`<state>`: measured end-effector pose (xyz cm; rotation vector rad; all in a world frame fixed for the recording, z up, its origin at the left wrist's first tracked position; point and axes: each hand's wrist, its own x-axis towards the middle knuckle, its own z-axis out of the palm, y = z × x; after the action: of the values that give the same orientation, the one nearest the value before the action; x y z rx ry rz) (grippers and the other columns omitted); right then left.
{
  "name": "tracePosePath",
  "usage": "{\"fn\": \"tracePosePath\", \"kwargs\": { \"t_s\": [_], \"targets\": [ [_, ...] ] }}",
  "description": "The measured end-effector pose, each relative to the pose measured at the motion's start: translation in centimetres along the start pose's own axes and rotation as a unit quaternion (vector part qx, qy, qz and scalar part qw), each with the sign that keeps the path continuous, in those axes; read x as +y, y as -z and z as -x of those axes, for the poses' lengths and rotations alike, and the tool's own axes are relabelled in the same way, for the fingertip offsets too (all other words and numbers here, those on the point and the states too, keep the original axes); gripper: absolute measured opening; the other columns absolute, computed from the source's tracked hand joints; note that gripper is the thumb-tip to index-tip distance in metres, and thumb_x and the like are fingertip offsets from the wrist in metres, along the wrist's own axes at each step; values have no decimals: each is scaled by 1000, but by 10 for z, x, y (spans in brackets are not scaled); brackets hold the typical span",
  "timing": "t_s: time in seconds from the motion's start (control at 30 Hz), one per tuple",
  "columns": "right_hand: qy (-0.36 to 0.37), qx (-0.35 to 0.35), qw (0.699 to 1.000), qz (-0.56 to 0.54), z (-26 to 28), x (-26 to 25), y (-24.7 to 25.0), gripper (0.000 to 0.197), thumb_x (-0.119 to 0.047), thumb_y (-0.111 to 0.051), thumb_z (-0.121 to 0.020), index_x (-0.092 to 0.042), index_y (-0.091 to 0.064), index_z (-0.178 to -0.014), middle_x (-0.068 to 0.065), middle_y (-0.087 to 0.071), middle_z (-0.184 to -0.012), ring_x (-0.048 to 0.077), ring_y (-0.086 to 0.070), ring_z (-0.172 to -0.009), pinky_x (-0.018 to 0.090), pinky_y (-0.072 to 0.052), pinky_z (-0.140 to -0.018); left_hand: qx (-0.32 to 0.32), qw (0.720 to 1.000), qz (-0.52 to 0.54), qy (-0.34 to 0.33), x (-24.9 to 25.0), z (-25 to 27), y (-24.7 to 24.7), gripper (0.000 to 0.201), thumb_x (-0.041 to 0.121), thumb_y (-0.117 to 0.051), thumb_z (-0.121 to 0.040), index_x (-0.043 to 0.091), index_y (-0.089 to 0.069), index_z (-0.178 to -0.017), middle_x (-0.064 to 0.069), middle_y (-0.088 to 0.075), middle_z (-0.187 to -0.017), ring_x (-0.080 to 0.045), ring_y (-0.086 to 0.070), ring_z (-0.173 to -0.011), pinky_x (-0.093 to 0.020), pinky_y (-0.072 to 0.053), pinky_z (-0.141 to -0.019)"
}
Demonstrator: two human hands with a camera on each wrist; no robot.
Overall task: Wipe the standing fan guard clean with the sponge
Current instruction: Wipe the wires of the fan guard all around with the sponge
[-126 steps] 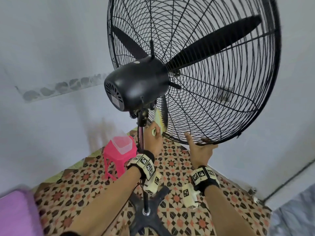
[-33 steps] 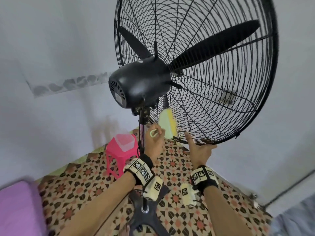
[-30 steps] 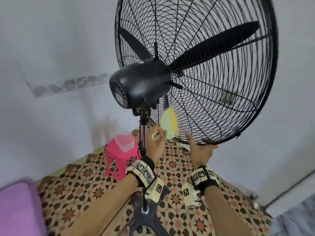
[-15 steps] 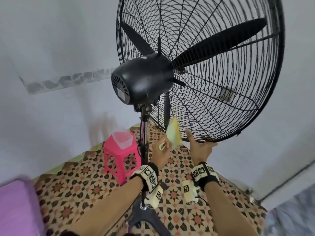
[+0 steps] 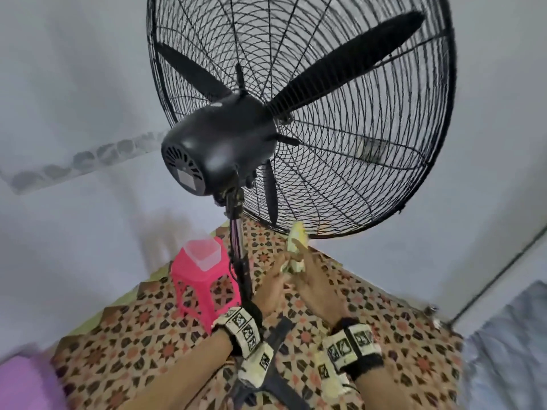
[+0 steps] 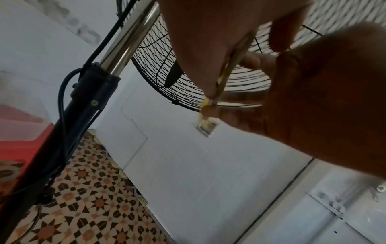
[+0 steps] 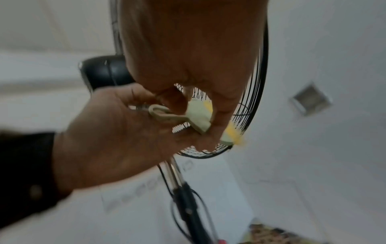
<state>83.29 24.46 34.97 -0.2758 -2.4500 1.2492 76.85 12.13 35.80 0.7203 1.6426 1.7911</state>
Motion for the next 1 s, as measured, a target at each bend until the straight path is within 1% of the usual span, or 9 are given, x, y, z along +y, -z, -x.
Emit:
{"fn": "tracePosePath", "kwargs": {
  "t_s": [0.13,0.27,0.37,0.43,0.53,0.67,0.77,0.87,1.0],
  "targets": [
    [-9,16,995,97,2,7,8,101,-31,-71,-89,-44,1,-159,0,-48,-140,14,-67,-97,27,-56,-88,-56,992,109,8,7,-15,3,47,23,-61,-70,14,-58,-117,-3,-67,-123,-23,-63,-111,-32,-56,-87],
    [-89,134,978,132,-5,-2,10,38,-39,-39,-108,-23,-49,-141,-1,-68,-108,21,-67,-95,24,-51,-79,6,982,171,82,12,-44,21,20,16,-60,-97,16,-61,-117,-16,-70,-128,-27,-72,-98,-44,-61,-86],
    [-112,186,965,148,-1,3,7,26,-27,-46,-107,-16,-65,-120,0,-68,-97,17,-63,-85,12,-42,-66,60,970,189,142,13,-83,47,23,32,-63,-98,12,-63,-108,-19,-67,-112,-27,-70,-86,-49,-62,-82],
    [-131,224,954,147,1,10,3,24,-24,-49,-105,-17,-65,-121,2,-71,-101,17,-64,-87,18,-49,-75,88,944,260,181,15,-105,59,44,43,-80,-85,12,-57,-106,-16,-63,-101,-35,-68,-95,-56,-61,-86],
    [-170,208,951,154,6,3,-1,23,-28,-42,-107,-19,-49,-128,-3,-69,-88,18,-66,-74,28,-56,-62,64,933,249,252,15,-130,62,87,62,-90,-67,27,-50,-137,-23,-58,-137,-37,-60,-128,-43,-56,-104],
    [-212,156,954,146,2,0,-10,16,-20,-51,-103,-15,-41,-115,-3,-62,-75,15,-60,-54,33,-56,-47,49,931,273,237,30,-137,61,93,43,-100,-53,20,-53,-130,-31,-49,-136,-48,-61,-122,-55,-54,-102],
    [-234,178,951,97,-11,10,-18,19,-23,-60,-98,-21,-42,-102,0,-64,-84,19,-67,-59,41,-59,-50,76,938,242,238,34,-138,67,65,29,-90,-72,18,-58,-128,-29,-47,-138,-50,-60,-121,-59,-54,-100],
    [-220,191,950,109,-10,4,-27,17,-16,-49,-103,-15,-39,-117,4,-61,-94,12,-55,-61,21,-51,-49,84,975,131,161,27,-140,68,58,21,-85,-83,19,-58,-134,-10,-55,-132,-37,-60,-123,-44,-49,-109],
    [-138,169,959,183,-5,-15,-47,66,-7,-42,-103,-28,-13,-158,2,-45,-111,14,-50,-69,30,-52,-61,49,993,45,102,32,-149,61,74,4,-89,-76,11,-44,-135,12,-48,-110,-16,-56,-109,-12,-41,-92]
  ]
}}
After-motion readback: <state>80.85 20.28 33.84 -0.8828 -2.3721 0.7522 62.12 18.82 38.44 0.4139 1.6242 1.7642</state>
